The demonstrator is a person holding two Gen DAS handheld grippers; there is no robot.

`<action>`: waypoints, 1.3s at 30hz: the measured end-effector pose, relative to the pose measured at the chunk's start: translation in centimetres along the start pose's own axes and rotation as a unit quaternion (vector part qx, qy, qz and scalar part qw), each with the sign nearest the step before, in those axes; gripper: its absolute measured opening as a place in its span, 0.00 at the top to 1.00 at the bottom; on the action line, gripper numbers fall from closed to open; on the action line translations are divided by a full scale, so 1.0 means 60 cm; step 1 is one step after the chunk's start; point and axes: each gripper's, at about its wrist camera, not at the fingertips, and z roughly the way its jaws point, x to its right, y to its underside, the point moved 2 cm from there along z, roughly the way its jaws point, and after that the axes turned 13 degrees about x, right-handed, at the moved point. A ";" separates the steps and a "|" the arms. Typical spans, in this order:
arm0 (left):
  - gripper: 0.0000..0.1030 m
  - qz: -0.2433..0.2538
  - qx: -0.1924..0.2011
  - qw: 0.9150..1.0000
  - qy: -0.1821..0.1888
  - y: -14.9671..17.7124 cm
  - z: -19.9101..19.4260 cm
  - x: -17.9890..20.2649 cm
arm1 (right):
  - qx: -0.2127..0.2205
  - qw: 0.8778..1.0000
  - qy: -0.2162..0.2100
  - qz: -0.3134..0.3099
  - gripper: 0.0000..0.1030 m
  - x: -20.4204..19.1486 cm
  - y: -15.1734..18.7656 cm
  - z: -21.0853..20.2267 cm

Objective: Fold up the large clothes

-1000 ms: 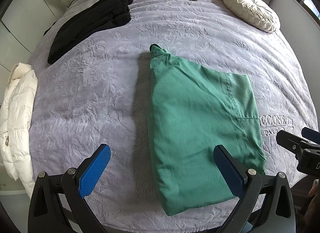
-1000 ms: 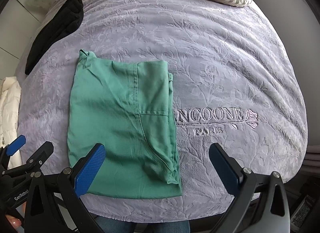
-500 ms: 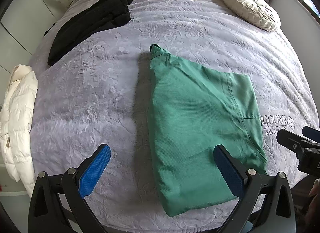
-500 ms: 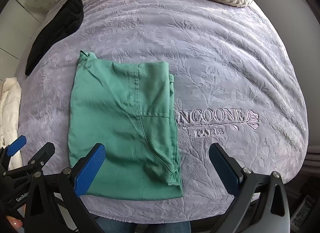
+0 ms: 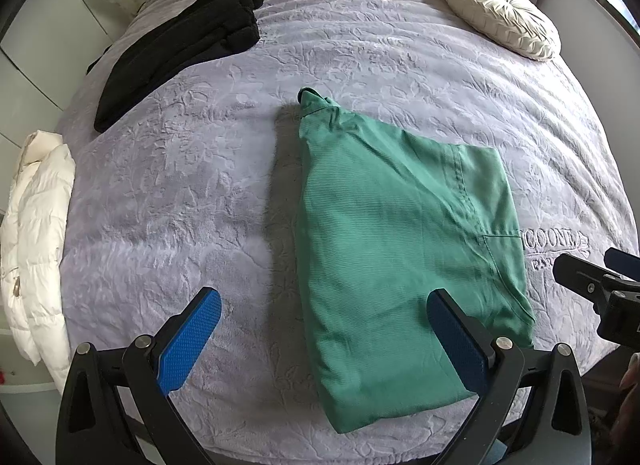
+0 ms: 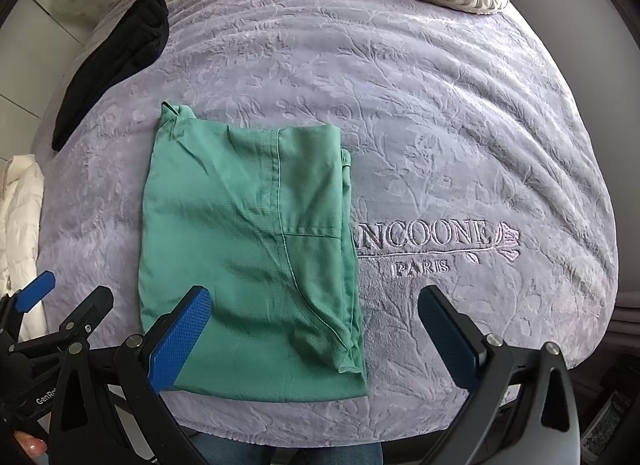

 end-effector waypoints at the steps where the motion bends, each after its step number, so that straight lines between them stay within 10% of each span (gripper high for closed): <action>1: 0.00 0.000 0.000 1.000 0.000 0.000 0.000 -0.001 | 0.000 1.000 0.000 0.000 0.00 0.000 0.000 0.000; 39: 0.00 0.009 0.000 1.000 -0.005 0.001 0.006 -0.007 | -0.007 1.000 -0.004 0.003 0.00 -0.003 0.013 0.001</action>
